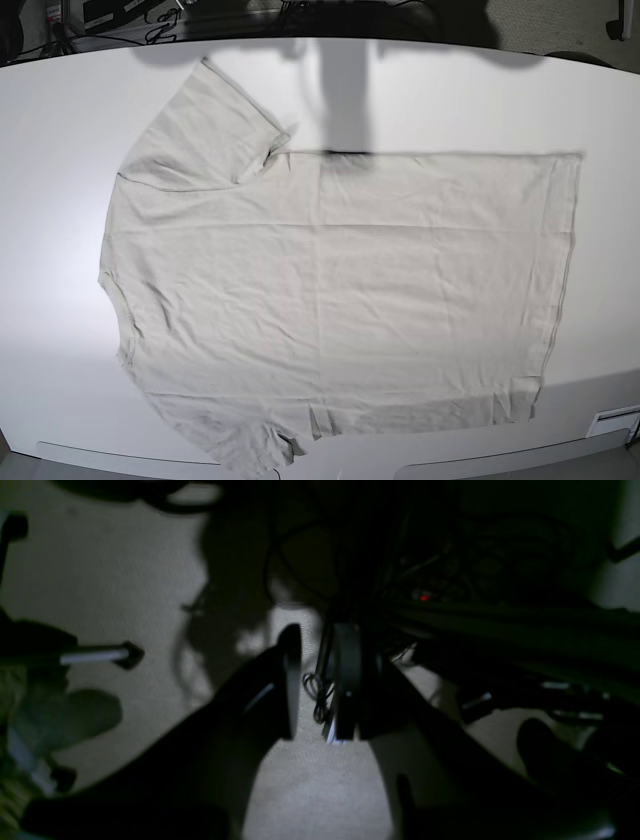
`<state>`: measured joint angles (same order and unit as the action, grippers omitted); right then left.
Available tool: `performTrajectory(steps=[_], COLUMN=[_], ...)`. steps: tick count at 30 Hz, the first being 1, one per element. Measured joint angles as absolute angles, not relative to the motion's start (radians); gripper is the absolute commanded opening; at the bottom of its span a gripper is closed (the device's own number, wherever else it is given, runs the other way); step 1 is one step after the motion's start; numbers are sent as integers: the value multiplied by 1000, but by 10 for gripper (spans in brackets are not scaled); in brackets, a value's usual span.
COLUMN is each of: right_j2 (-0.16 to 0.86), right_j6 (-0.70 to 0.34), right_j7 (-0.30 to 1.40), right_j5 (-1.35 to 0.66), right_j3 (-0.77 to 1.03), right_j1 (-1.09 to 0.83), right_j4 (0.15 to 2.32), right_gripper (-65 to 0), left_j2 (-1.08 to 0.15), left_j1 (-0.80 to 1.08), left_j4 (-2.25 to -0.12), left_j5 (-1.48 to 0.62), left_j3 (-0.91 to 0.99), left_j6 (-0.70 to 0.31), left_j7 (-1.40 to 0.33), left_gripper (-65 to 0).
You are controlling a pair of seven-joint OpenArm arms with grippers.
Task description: Fold the T-shirt properly
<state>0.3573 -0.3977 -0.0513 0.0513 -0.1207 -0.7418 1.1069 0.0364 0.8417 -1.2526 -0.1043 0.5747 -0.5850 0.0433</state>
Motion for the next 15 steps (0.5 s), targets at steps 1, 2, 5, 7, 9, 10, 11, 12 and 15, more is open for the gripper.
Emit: performTrajectory(steps=[1, 2, 5, 7, 9, 10, 11, 12, 15], right_j2=[364, 374, 401, 424, 444, 458, 472, 484, 523], right_j6=[-398, -398, -402, -400, -396, -395, -398, -398, -393], right_j7=[-48, -43, -33, -26, -27, -25, -25, -23, 12], right_j5=[52, 53, 53, 51, 52, 52, 53, 53, 54], right_j3=[-121, -121, -123, -123, -119, -119, -119, -120, -120], right_j1=[-772, -803, -891, -945, -1002, -1032, -1062, -1091, -1151], right_j4=[1144, 1181, 1298, 1378, 1452, 1489, 1525, 1560, 1666], right_gripper=[-554, -554, -554, -554, -554, -554, -554, -554, -554], left_j2=[36, 34, 33, 35, 34, 34, 33, 32, 33], left_j1=[865, 889, 970, 1020, 1062, 1076, 1089, 1101, 1127], left_j4=[-1290, -1330, -1445, -1522, -1597, -1633, -1666, -1696, -1775], left_j5=[-114, -122, -130, -127, -129, -130, -129, -128, -129], left_j3=[575, 575, 575, 575, 575, 575, 575, 575, 575], left_j6=[-587, -588, -587, -592, -602, -603, -603, -603, -603], left_j7=[45, 44, 43, 41, 37, 27, 15, 5, -29], left_gripper=[-529, -529, -529, -529, -529, -529, -529, -529, -529])
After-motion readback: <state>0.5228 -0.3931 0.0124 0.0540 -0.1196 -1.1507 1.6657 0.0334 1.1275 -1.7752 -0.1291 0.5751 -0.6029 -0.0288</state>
